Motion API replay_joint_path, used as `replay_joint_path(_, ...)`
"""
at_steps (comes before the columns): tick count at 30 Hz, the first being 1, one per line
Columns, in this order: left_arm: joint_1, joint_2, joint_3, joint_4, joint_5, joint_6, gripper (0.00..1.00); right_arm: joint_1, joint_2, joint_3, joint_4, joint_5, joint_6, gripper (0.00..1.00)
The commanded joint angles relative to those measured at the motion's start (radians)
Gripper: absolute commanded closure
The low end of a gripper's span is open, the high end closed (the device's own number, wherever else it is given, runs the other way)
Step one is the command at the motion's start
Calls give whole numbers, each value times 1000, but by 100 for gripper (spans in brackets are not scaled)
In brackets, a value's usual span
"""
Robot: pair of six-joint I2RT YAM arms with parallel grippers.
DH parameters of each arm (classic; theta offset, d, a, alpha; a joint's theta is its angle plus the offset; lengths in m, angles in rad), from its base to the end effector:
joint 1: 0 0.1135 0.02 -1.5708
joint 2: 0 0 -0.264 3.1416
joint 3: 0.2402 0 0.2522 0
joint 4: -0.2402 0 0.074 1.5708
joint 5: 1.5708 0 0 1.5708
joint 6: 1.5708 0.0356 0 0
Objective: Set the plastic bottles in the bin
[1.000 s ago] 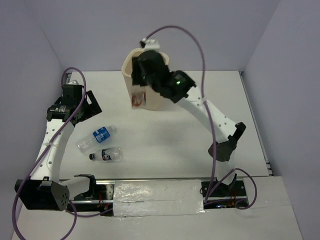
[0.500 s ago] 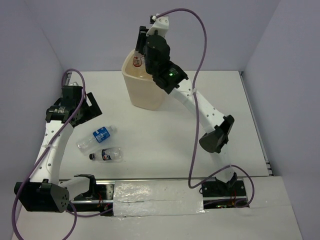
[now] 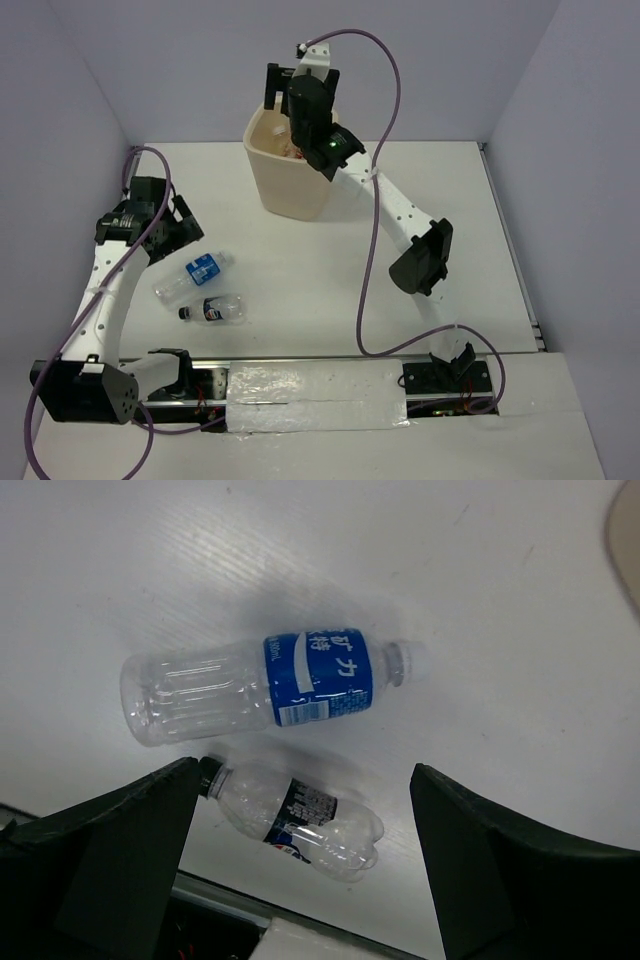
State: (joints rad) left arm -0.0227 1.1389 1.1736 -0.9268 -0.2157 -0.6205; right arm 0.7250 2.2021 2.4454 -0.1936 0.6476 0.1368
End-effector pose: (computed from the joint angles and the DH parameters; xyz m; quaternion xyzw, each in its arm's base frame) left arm 0.2206 0.0026 0.3370 -0.3103 0.8854 -0.0083 0.3461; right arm 0.3895 0.3164 0.4489 0.0312 0.6923 0.0876 0.7156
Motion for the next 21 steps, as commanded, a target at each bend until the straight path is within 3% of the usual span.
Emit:
replay_joint_path(1,3,19,-18,-64,-80,-93,1,7,-111,29,3,-60,23,0)
replay_joint_path(6,1,18,-34,-96,-112,-180,1,10,-192,9,-59,-109,23,0)
replay_joint_path(11,3,18,-58,-95,-142,-199,1,14,-332,-138,-138,-167,47,0)
replay_joint_path(15,3,67,-57,-70,-71,-157,1,14,-400,-207,-266,-223,98,0)
replay_joint_path(21,1,1,-94,-79,56,-298,2,16,-537,-414,-348,-262,119,0)
